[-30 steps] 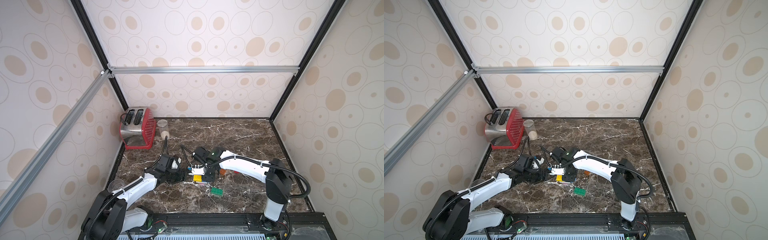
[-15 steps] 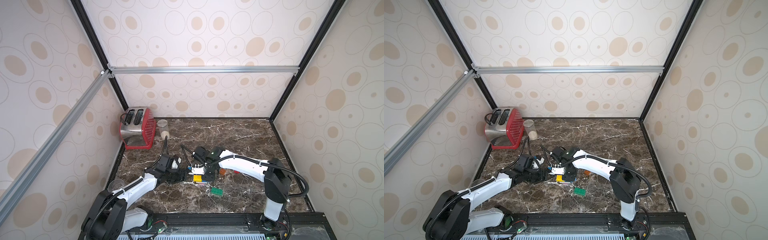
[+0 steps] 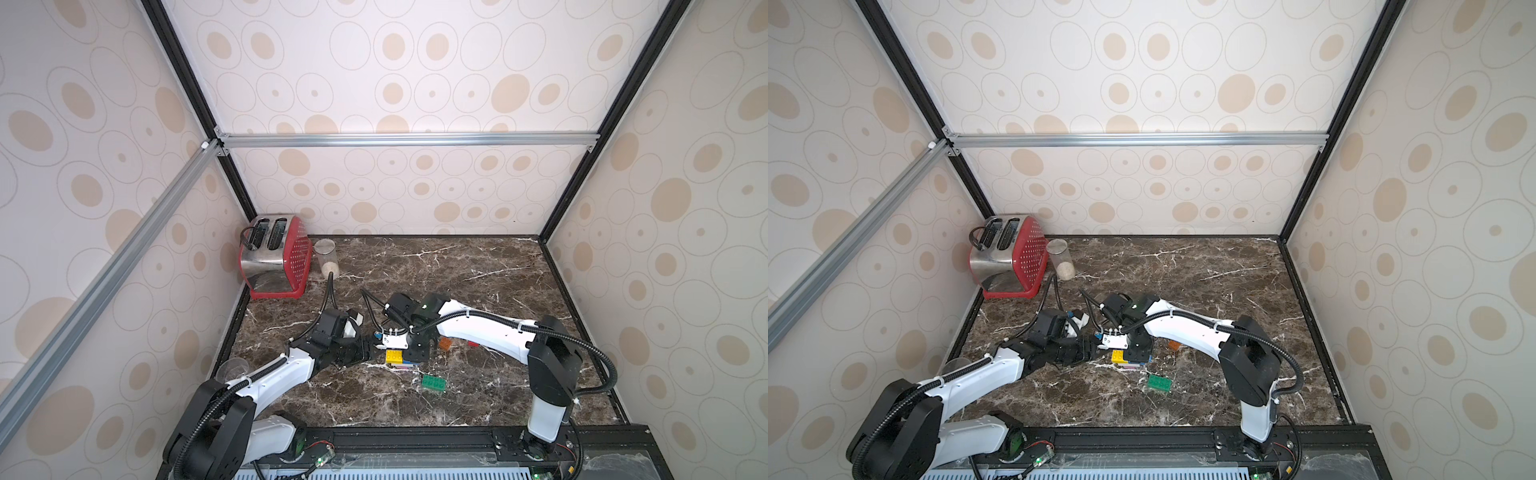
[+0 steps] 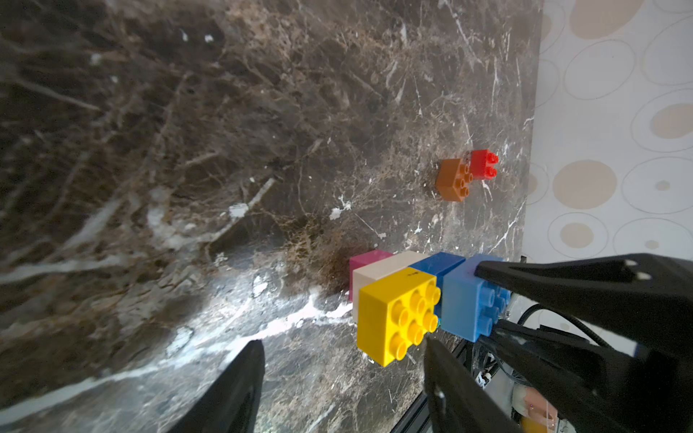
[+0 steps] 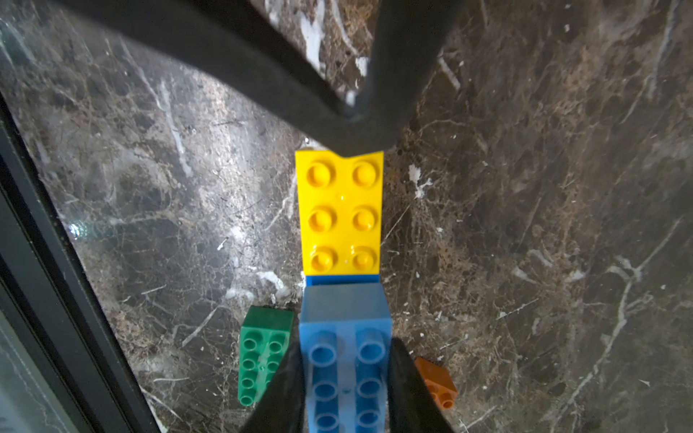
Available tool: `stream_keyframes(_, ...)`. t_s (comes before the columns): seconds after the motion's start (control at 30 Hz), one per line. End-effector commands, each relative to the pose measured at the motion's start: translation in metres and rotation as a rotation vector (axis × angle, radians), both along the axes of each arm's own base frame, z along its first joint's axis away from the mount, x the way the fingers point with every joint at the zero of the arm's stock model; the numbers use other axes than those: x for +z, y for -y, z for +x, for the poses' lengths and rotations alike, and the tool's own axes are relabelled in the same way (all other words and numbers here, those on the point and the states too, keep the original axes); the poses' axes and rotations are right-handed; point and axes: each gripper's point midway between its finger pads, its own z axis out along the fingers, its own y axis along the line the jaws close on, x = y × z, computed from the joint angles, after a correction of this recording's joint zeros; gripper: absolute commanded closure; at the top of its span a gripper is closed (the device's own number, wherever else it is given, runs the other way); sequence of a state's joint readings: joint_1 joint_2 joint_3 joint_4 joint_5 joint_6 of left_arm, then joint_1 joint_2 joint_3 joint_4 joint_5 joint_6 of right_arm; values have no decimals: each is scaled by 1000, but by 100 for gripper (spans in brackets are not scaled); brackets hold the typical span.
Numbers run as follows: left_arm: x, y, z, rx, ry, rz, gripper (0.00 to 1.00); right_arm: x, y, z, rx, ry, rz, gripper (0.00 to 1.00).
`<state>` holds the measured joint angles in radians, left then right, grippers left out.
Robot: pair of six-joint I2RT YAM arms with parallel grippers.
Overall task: Assemble a heart with lego
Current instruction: Assemble the lego brick with the lego brick.
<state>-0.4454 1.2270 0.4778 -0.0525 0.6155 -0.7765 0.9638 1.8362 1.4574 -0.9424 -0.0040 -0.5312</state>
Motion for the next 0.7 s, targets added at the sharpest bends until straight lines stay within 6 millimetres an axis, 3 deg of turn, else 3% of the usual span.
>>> stream_keyframes(0.0, 6, 11, 2, -3, 11, -77, 36, -3, -7, -5, 18, -20, 4, 75)
stream_keyframes(0.1, 4, 12, 0, -10, 4, -91, 42, -5, -6, -5, 15, -18, -4, 75)
stream_keyframes(0.4, 10, 21, 2, -5, 34, -188, 45, -11, -7, -7, -4, -36, -3, 76)
stream_keyframes(0.67, -7, 26, -4, -27, 5, -149, 50, -7, -6, -7, -8, -33, 5, 76)
